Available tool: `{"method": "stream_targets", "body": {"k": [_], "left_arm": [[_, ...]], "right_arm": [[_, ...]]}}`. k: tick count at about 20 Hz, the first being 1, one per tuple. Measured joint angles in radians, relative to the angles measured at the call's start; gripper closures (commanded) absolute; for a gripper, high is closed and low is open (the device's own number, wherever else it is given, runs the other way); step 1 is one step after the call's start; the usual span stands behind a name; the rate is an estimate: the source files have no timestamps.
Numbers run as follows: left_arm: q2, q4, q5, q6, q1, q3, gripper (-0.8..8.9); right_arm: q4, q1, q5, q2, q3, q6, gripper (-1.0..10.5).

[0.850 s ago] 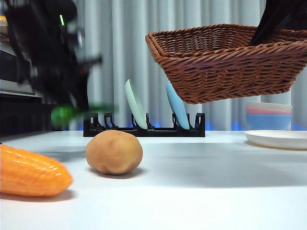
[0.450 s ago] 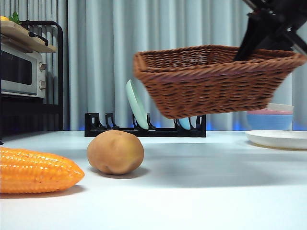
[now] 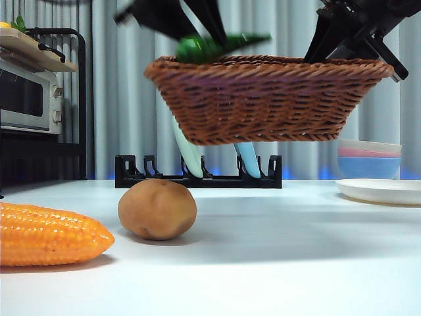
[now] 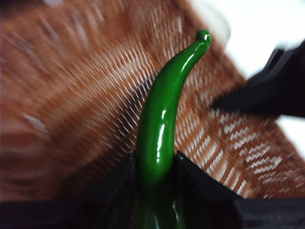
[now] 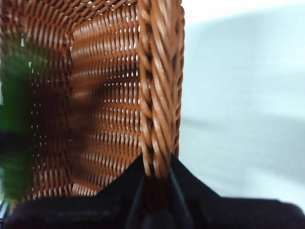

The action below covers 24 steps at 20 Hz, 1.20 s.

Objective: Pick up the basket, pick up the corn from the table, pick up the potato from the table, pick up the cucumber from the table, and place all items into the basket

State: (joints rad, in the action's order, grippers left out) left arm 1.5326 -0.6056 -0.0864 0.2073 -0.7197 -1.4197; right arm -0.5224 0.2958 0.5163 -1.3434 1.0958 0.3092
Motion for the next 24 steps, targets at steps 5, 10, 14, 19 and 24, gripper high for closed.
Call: {"method": "stream_targets", "body": {"k": [5,10,14,19,24], "left_arm": [[0.06,-0.001,0.035,0.0,-0.013,0.002,2.1],[0.018,-0.026,0.025,0.0,-0.019,-0.024,2.12],[-0.154,-0.297,0.027,-0.101,-0.044,-0.227,2.21],[-0.341,-0.734,0.046,-0.305,-0.047,-0.298,2.22],[-0.39,-0.736,0.104,-0.401,-0.05,-0.226,3.12]], "right_arm": [[0.001,0.003,0.004,0.0,0.0,0.01,9.6],[0.0,-0.003,-0.008,0.0,0.0,0.009,9.6],[0.028,-0.029,-0.008,0.0,0.0,0.006,9.6],[0.062,-0.063,-0.007,0.0,0.0,0.005,9.6],[0.074,-0.09,-0.003,0.0,0.0,0.005,9.6]]}}
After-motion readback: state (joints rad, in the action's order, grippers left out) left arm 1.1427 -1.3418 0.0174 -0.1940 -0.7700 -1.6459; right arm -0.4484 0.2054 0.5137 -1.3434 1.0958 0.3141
